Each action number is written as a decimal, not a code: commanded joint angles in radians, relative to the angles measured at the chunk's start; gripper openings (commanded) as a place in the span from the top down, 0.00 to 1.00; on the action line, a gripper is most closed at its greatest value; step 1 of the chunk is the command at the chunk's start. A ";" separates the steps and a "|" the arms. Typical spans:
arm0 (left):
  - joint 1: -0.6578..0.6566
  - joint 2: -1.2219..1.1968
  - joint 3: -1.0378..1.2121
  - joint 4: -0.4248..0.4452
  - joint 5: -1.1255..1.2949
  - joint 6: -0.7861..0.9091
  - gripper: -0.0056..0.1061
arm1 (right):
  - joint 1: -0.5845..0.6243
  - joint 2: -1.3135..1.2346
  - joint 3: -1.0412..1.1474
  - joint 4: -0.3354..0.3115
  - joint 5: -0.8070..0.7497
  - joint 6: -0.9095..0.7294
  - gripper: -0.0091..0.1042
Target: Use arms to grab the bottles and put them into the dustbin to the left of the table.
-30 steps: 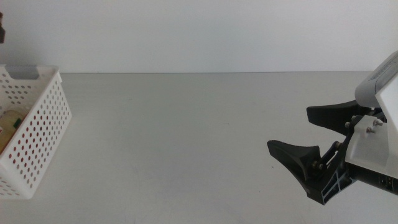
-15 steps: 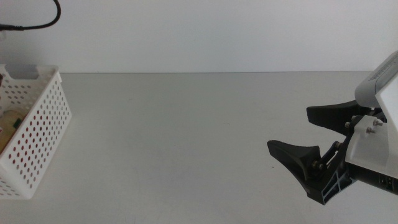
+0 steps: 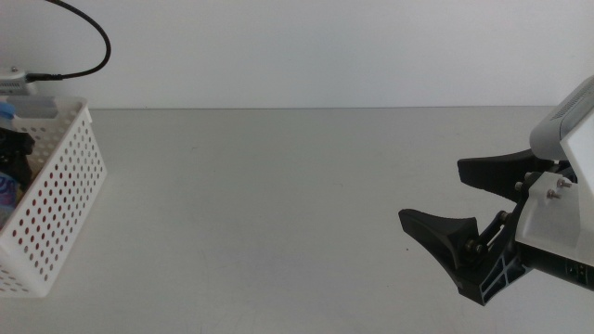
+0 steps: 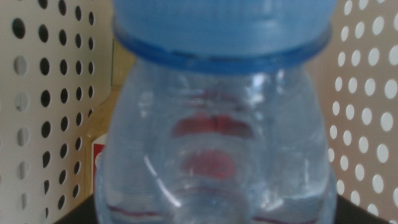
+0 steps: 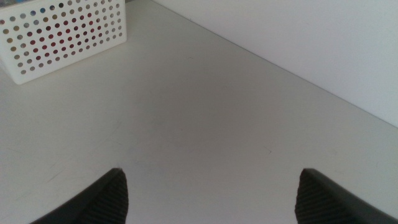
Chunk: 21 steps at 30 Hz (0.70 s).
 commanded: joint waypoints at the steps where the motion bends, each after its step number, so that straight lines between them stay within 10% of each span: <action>1: -0.001 -0.060 -0.038 -0.019 -0.035 0.002 0.61 | -0.007 -0.009 -0.026 -0.009 -0.071 -0.011 0.28; 6: -0.001 -0.060 -0.039 -0.017 -0.014 0.002 0.12 | -0.007 -0.009 -0.026 -0.009 -0.071 -0.011 0.28; 21: -0.001 -0.204 -0.041 -0.074 0.064 0.008 0.11 | -0.007 -0.009 -0.026 -0.009 -0.071 -0.011 0.28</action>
